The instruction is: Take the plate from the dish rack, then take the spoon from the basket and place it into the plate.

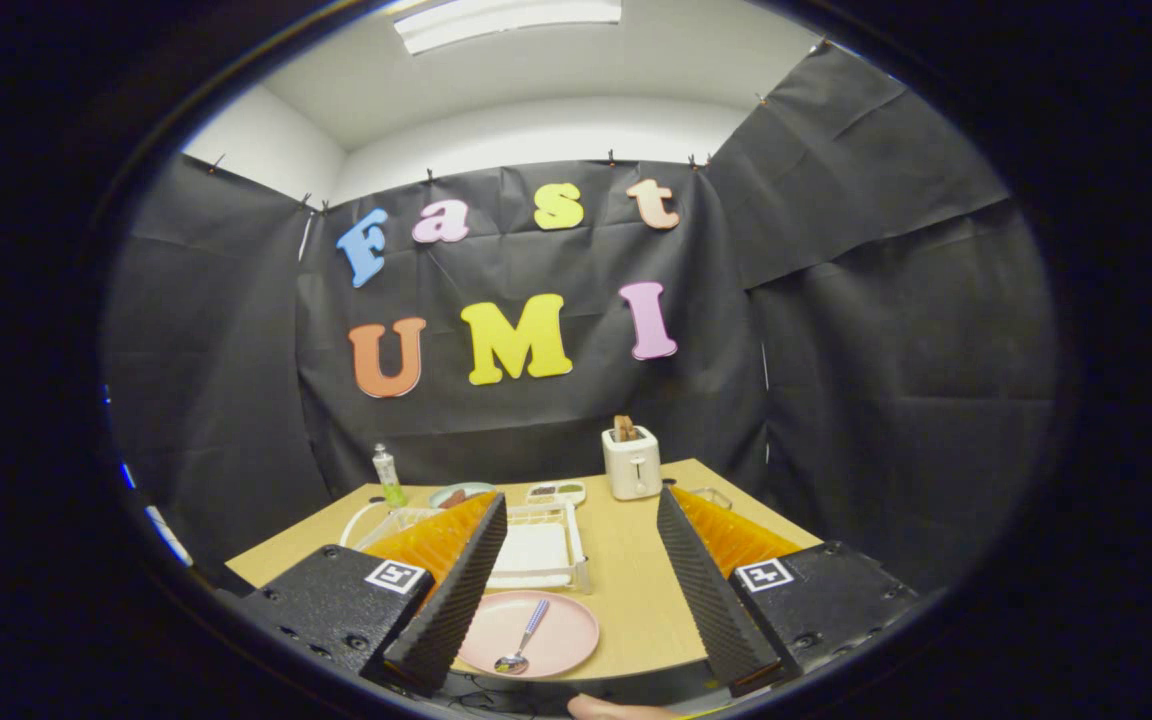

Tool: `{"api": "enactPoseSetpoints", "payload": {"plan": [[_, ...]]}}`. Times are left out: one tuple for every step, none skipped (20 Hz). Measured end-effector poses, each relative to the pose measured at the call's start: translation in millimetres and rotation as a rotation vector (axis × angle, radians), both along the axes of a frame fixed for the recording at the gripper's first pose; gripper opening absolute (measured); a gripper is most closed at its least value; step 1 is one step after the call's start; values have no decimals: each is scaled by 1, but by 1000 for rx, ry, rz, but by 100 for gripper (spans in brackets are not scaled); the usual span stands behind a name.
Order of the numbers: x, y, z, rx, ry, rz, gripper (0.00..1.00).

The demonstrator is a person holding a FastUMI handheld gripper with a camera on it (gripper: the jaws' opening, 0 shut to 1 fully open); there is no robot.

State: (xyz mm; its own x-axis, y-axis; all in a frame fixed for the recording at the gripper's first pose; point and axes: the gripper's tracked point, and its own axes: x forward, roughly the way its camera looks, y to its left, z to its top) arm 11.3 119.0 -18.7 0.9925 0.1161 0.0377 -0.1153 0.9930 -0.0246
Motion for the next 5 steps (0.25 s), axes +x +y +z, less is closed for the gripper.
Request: {"api": "enactPoseSetpoints", "payload": {"plan": [[0, 0, -1, 2, 3, 1, 97], [1, 0, -2, 1, 7, 1, 97], [1, 0, -2, -1, 10, 0, 97], [2, -2, -2, -5, 6, -4, 97], [3, -2, 1, -8, -2, -9, 97]]}}
